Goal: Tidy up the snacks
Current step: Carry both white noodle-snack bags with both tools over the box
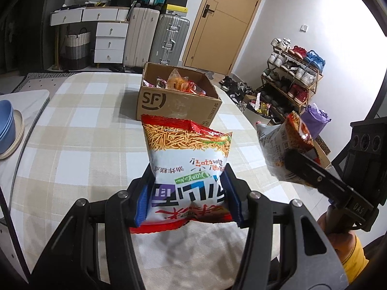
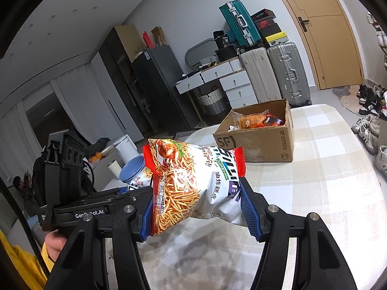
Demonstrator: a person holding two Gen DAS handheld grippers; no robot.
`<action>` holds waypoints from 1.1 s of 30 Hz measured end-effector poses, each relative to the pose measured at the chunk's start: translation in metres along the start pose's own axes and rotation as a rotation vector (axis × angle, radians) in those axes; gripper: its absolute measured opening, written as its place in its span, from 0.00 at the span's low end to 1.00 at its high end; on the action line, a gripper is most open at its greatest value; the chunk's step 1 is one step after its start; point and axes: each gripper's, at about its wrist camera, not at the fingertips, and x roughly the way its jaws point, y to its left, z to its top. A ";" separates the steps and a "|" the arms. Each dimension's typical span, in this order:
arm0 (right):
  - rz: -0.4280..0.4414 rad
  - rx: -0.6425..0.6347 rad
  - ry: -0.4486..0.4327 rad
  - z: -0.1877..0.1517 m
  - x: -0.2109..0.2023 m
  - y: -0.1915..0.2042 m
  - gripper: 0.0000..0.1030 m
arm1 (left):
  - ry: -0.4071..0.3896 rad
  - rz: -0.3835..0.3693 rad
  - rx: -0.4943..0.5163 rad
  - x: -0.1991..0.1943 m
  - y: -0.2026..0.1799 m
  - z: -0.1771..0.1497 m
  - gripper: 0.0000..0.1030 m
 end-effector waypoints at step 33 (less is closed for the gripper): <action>-0.056 0.052 0.042 0.197 0.163 -0.107 0.60 | 0.161 -0.126 0.032 0.224 0.052 0.269 0.48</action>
